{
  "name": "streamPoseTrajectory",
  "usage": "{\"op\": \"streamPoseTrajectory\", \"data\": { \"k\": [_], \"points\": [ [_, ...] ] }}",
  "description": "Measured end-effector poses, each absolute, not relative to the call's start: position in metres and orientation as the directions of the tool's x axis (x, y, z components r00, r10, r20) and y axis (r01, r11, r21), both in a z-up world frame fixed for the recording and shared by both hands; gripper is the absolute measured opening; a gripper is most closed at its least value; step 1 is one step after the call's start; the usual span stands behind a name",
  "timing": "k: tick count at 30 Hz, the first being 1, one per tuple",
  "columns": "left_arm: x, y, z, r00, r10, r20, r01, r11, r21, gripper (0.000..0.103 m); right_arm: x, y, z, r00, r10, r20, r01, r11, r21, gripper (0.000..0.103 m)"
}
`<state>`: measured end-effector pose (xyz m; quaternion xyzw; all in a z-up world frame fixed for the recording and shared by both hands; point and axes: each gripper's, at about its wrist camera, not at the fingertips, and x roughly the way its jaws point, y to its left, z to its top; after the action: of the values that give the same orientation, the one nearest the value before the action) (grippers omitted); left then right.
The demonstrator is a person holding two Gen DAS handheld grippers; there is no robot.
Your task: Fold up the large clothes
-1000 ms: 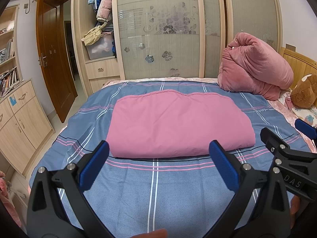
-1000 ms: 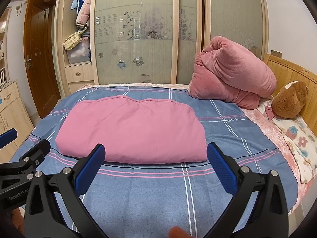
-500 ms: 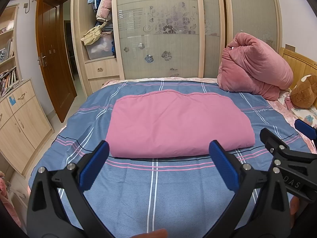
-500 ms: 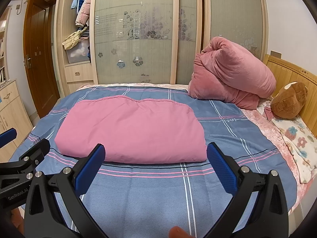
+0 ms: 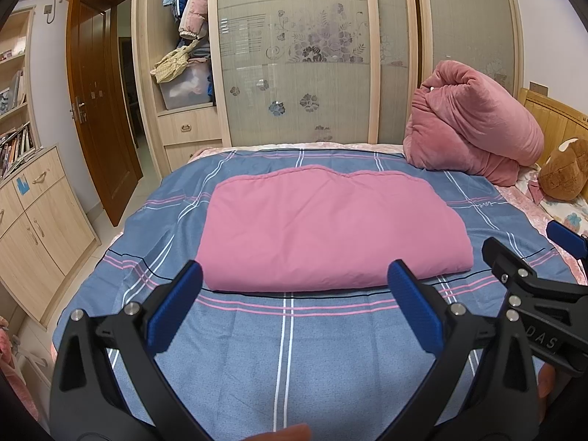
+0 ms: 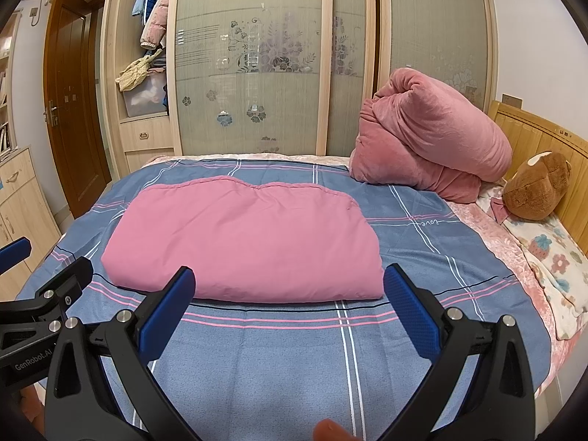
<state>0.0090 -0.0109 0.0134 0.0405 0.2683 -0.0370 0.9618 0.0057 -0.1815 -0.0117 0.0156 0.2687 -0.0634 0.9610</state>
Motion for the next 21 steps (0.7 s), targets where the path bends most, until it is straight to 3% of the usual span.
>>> {"op": "streamPoseTrajectory", "data": {
  "k": [21],
  "points": [
    [0.0093, -0.0143, 0.0134, 0.852, -0.048, -0.521, 0.092, 0.994, 0.058, 0.101, 0.0066, -0.1847, -0.0135, 0.846, -0.112, -0.521, 0.129, 0.992, -0.004, 0.102]
  ]
}}
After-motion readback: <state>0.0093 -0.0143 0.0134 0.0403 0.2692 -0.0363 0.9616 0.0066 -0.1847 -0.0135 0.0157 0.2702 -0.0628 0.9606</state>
